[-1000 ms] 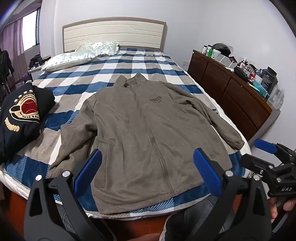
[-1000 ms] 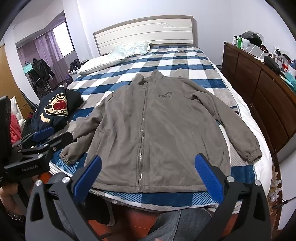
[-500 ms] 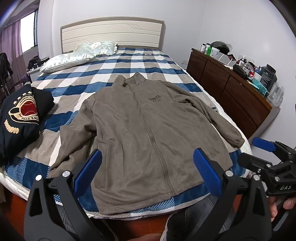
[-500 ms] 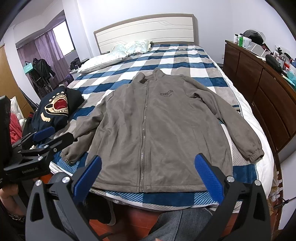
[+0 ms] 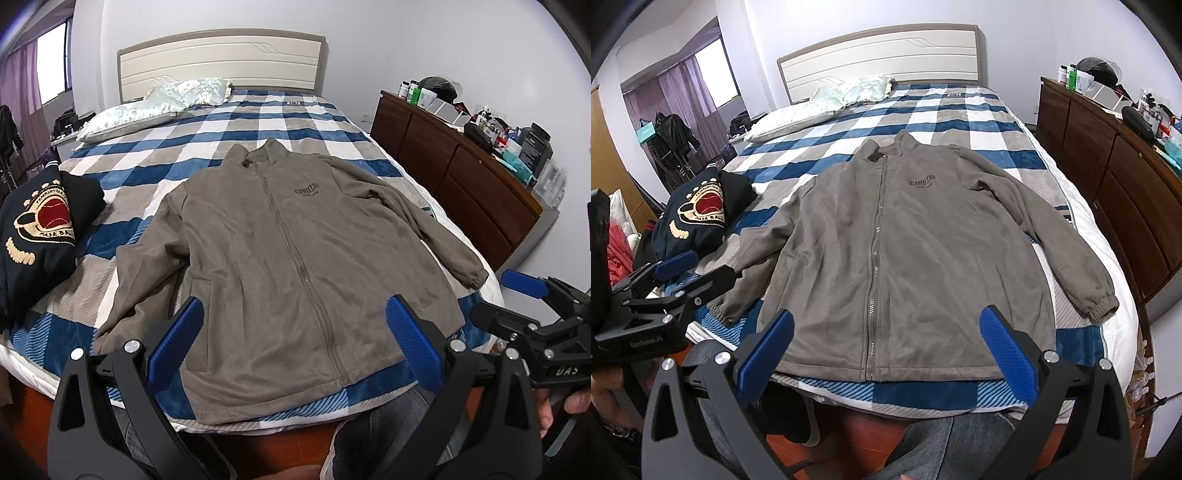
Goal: Fold large clothes
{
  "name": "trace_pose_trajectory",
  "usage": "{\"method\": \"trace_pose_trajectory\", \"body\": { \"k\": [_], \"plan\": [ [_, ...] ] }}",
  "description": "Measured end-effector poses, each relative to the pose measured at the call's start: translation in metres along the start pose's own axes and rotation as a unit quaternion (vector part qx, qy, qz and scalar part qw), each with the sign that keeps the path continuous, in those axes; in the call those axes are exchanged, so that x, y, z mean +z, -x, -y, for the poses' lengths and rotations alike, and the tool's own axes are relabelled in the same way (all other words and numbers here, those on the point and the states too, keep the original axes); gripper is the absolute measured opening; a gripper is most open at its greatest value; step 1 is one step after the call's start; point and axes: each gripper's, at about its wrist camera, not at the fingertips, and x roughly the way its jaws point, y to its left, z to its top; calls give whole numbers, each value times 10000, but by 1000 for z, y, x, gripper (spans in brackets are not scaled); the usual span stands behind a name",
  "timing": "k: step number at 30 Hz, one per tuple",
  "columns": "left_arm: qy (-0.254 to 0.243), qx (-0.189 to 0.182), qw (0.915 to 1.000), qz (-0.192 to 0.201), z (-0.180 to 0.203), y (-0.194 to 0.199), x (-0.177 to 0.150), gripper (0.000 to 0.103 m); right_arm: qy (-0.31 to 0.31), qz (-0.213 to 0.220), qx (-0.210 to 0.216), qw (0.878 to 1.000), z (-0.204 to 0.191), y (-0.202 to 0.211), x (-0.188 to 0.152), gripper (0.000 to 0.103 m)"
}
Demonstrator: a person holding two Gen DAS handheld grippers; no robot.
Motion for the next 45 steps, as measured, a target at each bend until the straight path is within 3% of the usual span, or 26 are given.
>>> {"method": "trace_pose_trajectory", "body": {
  "k": [6, 7, 9, 16, 22, 26, 30, 37, 45],
  "plan": [
    [76, -182, 9995, 247, 1, 1, -4, 96, 105, -60, -23, 9999, -2, -6, -4, 99],
    [-18, -134, 9986, 506, 2, 3, -3, 96, 83, -62, -5, 9999, -2, -6, -4, 99],
    [29, -192, 9983, 555, 1, 3, -3, 96, 64, -51, 25, 10000, -2, -7, -5, 99],
    [197, -242, 9992, 260, -2, 1, -6, 96, 85, 37, 76, 9999, -3, -10, -8, 99],
    [364, -421, 9980, 295, -4, 2, -6, 96, 247, 320, 112, 9991, -3, -11, -13, 99],
    [329, -373, 9985, 224, -4, 0, -7, 96, 333, 500, 110, 9981, -1, -12, -16, 99],
    [-29, -39, 9999, 112, 4, -13, -13, 96, 297, 673, 88, 9973, 9, -17, -20, 99],
    [-235, -77, 9997, -11, 23, -41, -20, 96, -221, 588, 98, 9980, 63, -38, -26, 99],
    [-460, -252, 9983, -264, 47, -83, -26, 96, -995, 393, -434, 9933, 171, -68, -32, 99]
  ]
}}
